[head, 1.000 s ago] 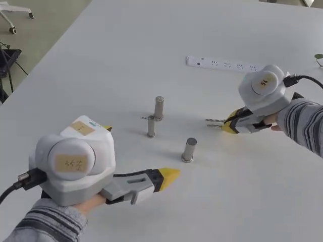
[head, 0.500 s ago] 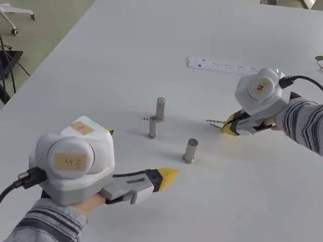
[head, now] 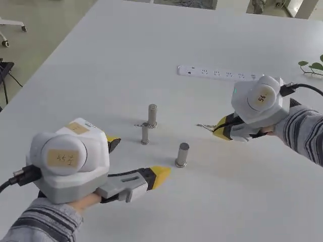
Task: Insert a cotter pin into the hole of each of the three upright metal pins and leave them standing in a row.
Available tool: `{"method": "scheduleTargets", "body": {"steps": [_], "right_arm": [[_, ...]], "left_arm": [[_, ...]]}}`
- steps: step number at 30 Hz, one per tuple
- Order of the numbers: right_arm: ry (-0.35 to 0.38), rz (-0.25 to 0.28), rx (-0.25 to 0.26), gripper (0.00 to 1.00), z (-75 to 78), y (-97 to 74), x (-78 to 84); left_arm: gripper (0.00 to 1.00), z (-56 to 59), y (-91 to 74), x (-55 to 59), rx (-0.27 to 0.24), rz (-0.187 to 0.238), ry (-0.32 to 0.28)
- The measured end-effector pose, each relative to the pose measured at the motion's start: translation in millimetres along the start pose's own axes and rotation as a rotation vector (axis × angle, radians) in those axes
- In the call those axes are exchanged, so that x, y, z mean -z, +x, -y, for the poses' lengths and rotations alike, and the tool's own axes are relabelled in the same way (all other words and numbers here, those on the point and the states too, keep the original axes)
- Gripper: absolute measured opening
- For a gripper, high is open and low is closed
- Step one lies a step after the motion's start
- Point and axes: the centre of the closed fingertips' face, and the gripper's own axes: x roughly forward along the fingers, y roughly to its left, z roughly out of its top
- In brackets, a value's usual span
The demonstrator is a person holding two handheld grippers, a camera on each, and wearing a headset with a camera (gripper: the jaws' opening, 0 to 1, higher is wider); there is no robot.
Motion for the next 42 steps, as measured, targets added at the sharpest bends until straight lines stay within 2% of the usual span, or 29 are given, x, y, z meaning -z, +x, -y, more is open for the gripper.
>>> {"method": "scheduleTargets", "body": {"steps": [2, 7, 16, 23, 26, 29, 33, 42], "right_arm": [[-0.053, 0.033, -0.007, 0.00, -7.1, -4.3, -8.8], [-0.118, 0.061, -0.021, 0.00, -25.1, -14.1, -22.0], [-0.220, 0.114, -0.047, 0.00, -46.7, -24.4, -42.9], [-0.296, 0.140, -0.085, 0.00, -64.6, -26.3, -54.5], [-0.312, 0.154, -0.092, 0.00, -70.7, -27.1, -59.5], [-0.326, 0.167, -0.099, 0.00, -75.7, -28.2, -64.6], [-0.334, 0.179, -0.101, 0.00, -80.4, -29.1, -69.6], [-0.369, 0.220, -0.112, 0.00, -94.7, -33.5, -81.4]], "left_arm": [[0.67, 3.0, 1.5, -2.0, 0.014, 0.003, -0.004], [0.59, 10.6, 4.9, -5.6, 0.047, -0.002, -0.007], [0.46, 19.2, 9.7, -12.7, 0.095, -0.006, -0.018], [0.40, 26.5, 14.3, -13.3, 0.127, -0.021, -0.069], [0.36, 31.7, 14.0, -14.2, 0.147, -0.020, -0.086], [0.33, 37.6, 14.1, -18.1, 0.177, 0.001, -0.135], [0.26, 40.5, 14.5, -20.5, 0.190, 0.015, -0.169], [0.12, 49.7, 12.6, -24.3, 0.227, 0.043, -0.210]]}}
